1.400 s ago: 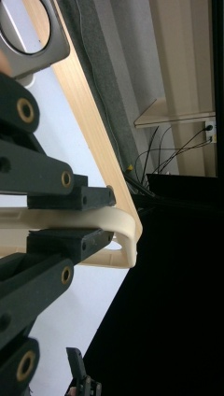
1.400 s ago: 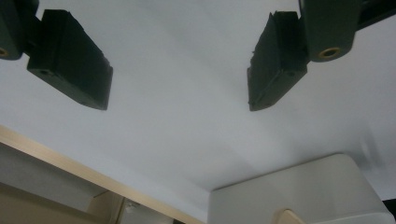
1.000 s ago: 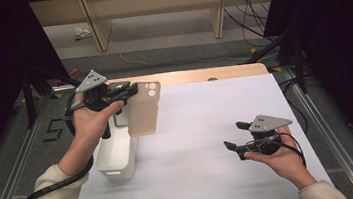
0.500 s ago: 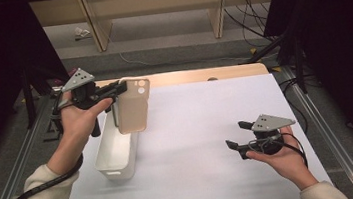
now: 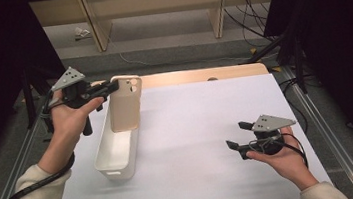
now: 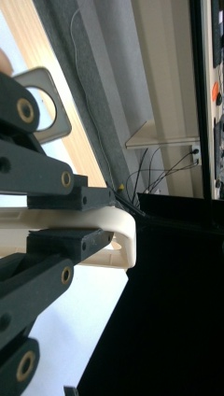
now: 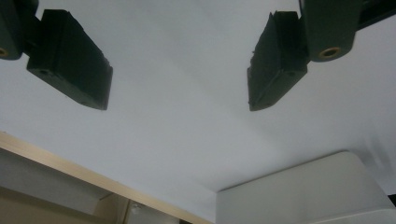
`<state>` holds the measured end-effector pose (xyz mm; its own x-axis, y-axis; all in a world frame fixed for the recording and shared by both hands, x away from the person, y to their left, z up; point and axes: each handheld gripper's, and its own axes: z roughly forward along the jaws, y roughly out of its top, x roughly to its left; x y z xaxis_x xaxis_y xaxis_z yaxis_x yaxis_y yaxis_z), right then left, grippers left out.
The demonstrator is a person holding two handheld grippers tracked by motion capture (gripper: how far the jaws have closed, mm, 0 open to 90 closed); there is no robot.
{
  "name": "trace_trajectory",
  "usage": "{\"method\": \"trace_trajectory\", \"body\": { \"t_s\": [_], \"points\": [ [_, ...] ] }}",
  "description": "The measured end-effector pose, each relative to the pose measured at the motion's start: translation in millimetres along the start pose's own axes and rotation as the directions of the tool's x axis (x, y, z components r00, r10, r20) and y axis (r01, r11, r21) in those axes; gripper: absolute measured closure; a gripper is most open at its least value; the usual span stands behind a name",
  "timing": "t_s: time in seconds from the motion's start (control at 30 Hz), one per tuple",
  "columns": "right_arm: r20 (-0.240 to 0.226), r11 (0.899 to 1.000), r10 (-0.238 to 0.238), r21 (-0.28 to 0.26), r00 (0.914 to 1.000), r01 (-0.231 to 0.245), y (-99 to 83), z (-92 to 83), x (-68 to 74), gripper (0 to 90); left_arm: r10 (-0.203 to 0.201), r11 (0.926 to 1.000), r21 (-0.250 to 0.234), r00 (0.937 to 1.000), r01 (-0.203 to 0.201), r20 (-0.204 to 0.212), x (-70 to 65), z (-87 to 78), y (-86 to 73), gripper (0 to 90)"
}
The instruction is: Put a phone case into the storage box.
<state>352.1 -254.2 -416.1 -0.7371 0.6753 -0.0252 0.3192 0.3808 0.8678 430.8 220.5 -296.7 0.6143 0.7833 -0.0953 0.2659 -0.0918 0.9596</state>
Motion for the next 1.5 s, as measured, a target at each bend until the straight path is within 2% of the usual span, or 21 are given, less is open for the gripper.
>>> {"method": "trace_trajectory", "body": {
  "t_s": [0.33, 0.57, 0.77, 1.0, 1.5],
  "points": [
    [-0.001, 1.0, 0.003, -0.001, 1.0, -0.003, -0.2, 0.3, -0.2, 23.4, -0.016, 0.9999, -0.007, 0.9997, 0.016, -0.02, 16.5, -3.3, -2.3, 81.0],
    [-0.001, 1.0, 0.006, -0.003, 1.0, -0.006, -0.3, 0.1, -0.6, 23.4, -0.015, 0.9997, -0.019, 0.9997, 0.015, -0.016, 28.3, -2.1, -5.3, 81.0],
    [-0.001, 1.0, 0.007, -0.002, 1.0, -0.007, -0.5, 0.0, -1.0, 23.9, 0.005, 0.9991, -0.042, 0.9999, -0.005, 0.01, 35.6, 0.3, -8.9, 81.0],
    [-0.003, 1.0, 0.009, -0.005, 1.0, -0.009, -0.6, 0.2, -0.9, 24.3, 0.03, 0.9972, -0.07, 0.9994, -0.029, 0.015, 45.3, 6.3, -17.2, 80.9],
    [-0.002, 1.0, 0.009, -0.007, 1.0, -0.009, -0.7, 0.4, -0.9, 24.4, 0.048, 0.9977, -0.049, 0.9988, -0.047, 0.007, 58.0, 18.3, -31.2, 80.9]
  ]
}}
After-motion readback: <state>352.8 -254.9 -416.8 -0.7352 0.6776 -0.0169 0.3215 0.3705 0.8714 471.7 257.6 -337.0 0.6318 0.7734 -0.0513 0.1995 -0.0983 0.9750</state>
